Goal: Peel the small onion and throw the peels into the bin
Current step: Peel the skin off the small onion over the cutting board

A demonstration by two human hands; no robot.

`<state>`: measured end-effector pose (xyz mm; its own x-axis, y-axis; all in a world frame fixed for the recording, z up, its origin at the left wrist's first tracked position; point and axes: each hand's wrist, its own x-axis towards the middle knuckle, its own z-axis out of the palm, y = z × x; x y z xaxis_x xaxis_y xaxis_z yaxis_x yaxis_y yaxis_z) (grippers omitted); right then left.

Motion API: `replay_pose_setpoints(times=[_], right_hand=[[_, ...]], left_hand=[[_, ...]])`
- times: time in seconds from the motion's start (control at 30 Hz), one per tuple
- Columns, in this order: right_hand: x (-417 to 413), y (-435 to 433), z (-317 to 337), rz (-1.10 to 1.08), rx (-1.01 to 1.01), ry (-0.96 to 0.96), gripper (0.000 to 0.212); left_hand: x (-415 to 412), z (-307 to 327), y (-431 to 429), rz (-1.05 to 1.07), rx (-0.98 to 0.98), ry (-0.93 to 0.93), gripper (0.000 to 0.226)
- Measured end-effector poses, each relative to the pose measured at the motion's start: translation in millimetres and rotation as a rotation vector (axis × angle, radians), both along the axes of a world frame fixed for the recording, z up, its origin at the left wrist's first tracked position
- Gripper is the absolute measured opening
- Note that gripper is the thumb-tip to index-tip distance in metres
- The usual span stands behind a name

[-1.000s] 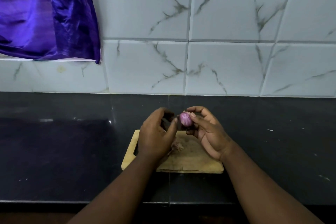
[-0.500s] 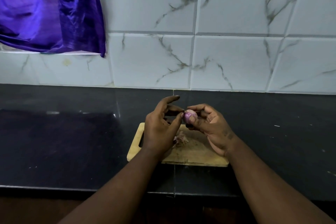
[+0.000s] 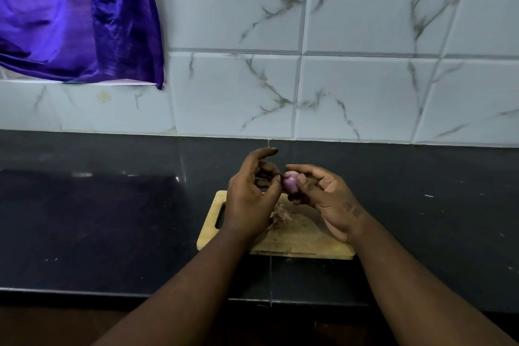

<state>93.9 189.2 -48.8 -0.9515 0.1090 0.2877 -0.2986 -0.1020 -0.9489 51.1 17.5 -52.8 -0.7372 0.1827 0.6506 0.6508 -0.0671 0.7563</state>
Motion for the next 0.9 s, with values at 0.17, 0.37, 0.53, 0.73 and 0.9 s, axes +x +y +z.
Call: replay_pose_setpoints(times=[0.17,0.37,0.53,0.73,0.9], right_hand=[[-1.2,0.9,-0.6,-0.005,-0.052,-0.001,0.037],[-1.2,0.0,-0.6,-0.014,-0.017,0.002,0.035],[0.4,0.1,-0.1,-0.023,0.047,0.004,0.037],[0.9,-1.3,-0.3,-0.008,0.051,-0.006,0.041],[0.4,-0.6,-0.9,0.0,0.031,-0.033,0.027]], left_hand=[[2.0,1.9,0.4,-0.016,-0.028,0.017,0.053],[5.9,3.4,-1.5,0.047,-0.113,0.096,0.061],[5.7,3.5,-1.1,0.039,-0.055,0.088,0.061],[4.6,2.3,-1.3,0.042,-0.071,0.093,0.056],[2.7,1.7,0.0,0.047,-0.09,0.093,0.053]])
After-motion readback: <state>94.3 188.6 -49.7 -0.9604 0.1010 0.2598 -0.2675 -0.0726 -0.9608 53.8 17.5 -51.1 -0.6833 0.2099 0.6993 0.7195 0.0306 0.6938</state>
